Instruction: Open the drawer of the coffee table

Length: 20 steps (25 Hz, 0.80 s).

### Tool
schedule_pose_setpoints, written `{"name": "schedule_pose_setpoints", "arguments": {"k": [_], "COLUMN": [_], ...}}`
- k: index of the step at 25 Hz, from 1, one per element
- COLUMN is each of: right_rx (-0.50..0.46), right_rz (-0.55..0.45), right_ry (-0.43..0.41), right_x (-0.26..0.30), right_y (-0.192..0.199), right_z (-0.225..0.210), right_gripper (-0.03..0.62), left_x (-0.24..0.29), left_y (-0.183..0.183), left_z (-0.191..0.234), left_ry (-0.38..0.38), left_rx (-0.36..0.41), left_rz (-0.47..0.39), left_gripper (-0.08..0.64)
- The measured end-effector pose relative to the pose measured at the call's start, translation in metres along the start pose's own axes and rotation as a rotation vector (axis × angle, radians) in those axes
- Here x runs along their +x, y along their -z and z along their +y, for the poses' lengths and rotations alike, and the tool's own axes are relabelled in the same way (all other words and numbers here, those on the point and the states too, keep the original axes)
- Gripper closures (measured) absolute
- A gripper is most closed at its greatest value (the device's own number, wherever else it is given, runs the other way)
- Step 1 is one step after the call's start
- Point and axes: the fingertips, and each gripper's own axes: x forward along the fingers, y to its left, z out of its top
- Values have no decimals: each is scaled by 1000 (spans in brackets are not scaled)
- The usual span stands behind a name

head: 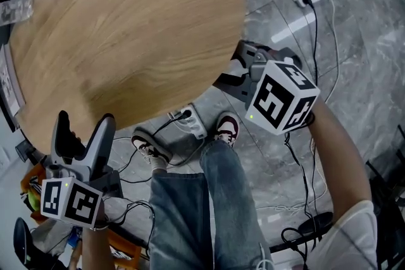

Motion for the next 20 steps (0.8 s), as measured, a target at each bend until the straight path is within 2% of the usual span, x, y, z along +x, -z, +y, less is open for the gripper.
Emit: {"name": "schedule_pose_setpoints", "arguments": {"k": [9, 20], "right_rx": [3, -17], "right_rz": [10, 41], "right_ry": [-66, -63], "right_x": [-7, -10], "right_y": [5, 6], "right_z": [32, 43], "right_gripper": [503, 508], "left_x": [4, 6], "left_y": [6, 12], "left_z": [-15, -26], "left_ry": [24, 72], "left_rx": [1, 45], "left_rz": [14, 35], "left_gripper": [-14, -14]}}
